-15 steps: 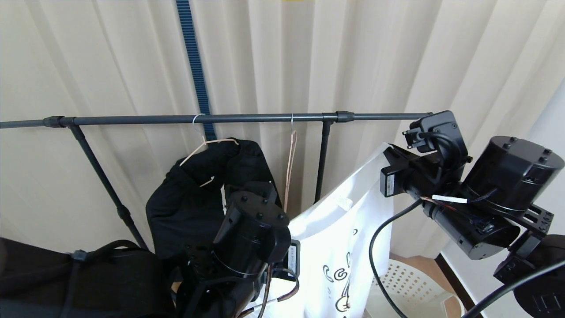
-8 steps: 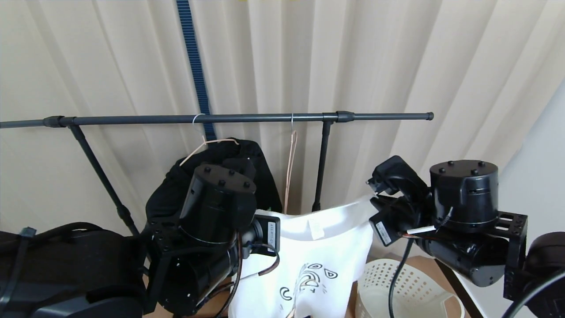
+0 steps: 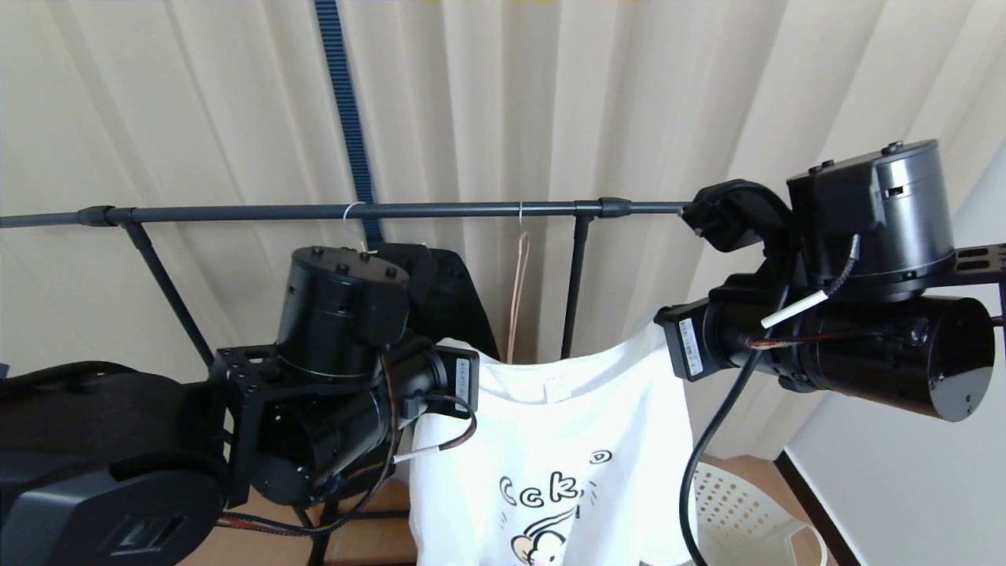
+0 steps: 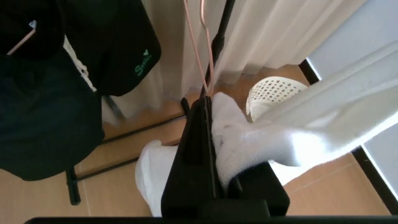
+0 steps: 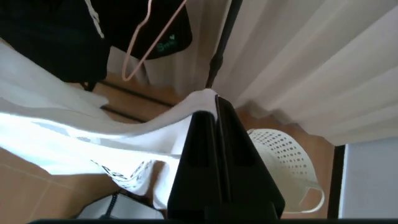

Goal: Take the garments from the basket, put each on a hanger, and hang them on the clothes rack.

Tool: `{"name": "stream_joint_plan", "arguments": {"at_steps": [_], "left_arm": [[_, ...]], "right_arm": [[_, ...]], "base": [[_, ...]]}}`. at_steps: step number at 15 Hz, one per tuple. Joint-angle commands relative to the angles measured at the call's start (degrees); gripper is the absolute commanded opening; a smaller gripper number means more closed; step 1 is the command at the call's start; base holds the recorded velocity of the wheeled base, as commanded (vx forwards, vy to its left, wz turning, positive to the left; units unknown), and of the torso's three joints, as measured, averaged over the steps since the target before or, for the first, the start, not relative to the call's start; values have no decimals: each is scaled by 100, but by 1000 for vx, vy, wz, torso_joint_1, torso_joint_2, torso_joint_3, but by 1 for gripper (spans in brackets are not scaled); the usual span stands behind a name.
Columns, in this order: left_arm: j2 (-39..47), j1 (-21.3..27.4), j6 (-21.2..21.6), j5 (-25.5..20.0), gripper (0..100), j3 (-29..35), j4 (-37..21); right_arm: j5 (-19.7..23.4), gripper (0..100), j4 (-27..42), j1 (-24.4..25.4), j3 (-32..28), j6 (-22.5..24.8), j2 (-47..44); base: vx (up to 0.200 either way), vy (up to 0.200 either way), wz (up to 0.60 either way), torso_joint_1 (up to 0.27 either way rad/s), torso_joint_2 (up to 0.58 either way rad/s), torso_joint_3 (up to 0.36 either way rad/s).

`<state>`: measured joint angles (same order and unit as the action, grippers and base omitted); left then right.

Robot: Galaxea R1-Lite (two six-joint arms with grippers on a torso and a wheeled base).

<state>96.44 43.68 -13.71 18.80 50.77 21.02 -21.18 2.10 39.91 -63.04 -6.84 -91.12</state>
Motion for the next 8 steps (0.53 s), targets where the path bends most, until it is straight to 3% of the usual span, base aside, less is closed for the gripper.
{"name": "stream_joint_plan", "arguments": {"at_steps": [1,6,8], "left_arm": [[-275,-70,36,-78,0,99,8],[-319,-219,361,-421,0,671,-19],[-46,-360,396,-623,0,1093,-19]], "right_arm": [[-1,0,-69,-27,-24,16,192],[-62,0,1,-71,81,69,411],[-62,0,1,-10,336,324,552]], "base": [[0,0,0,0,0,0],[0,0,0,0,0,0],[0,0,0,0,0,0]]}}
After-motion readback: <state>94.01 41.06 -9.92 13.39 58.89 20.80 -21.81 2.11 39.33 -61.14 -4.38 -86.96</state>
